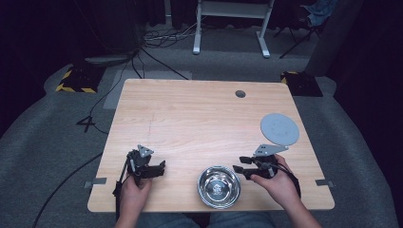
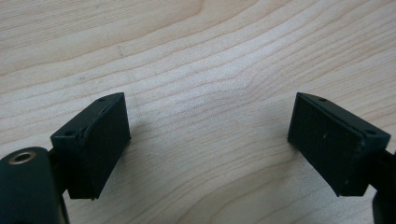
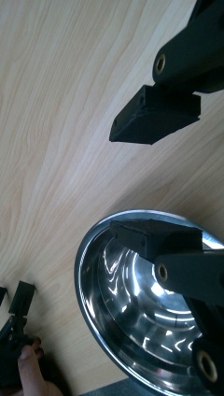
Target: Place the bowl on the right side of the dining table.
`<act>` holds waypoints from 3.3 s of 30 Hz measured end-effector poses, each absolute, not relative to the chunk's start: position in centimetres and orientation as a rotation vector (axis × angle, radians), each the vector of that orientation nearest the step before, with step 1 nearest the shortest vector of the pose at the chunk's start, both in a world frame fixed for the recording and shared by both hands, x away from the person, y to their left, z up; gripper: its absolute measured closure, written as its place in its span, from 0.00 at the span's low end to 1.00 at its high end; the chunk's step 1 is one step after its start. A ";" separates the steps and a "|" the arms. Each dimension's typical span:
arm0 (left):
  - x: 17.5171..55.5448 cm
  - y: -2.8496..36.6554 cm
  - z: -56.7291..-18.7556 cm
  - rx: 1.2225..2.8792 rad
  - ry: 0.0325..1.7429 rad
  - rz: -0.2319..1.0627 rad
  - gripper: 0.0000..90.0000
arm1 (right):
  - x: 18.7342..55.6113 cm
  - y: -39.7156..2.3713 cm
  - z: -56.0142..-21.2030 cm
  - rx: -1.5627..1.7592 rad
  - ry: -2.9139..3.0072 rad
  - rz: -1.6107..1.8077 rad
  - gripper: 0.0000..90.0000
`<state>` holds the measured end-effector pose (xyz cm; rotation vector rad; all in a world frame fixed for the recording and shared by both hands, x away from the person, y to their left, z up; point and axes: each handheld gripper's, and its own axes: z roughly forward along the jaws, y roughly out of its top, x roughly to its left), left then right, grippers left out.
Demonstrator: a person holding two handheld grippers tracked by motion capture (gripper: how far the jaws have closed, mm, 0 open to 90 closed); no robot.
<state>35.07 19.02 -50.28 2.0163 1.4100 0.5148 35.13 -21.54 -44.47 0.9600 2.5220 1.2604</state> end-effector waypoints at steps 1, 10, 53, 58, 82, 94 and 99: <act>35.1 19.0 -50.3 2.016 1.410 0.515 0.14 | 35.1 -21.5 -44.5 0.960 2.522 1.260 0.56; 35.1 19.0 -50.3 2.016 1.410 0.514 0.14 | 35.4 -19.5 -45.1 0.957 2.591 1.287 0.55; 35.1 19.0 -50.3 2.016 1.410 0.512 0.14 | 37.6 -17.1 -47.5 1.117 2.959 0.984 0.97; 35.1 19.0 -50.3 2.017 1.410 0.514 0.14 | 37.6 -17.0 -47.0 1.106 2.927 0.958 0.97; 35.1 19.0 -50.3 2.016 1.410 0.515 0.14 | 38.5 -18.9 -43.8 1.145 2.797 1.017 0.96; 35.3 19.0 -50.3 2.014 1.406 0.508 0.14 | 39.6 -21.1 -43.2 1.224 2.718 1.030 0.96; 35.2 19.0 -50.3 2.014 1.406 0.508 0.14 | 40.3 -22.7 -42.8 1.262 2.674 1.034 0.96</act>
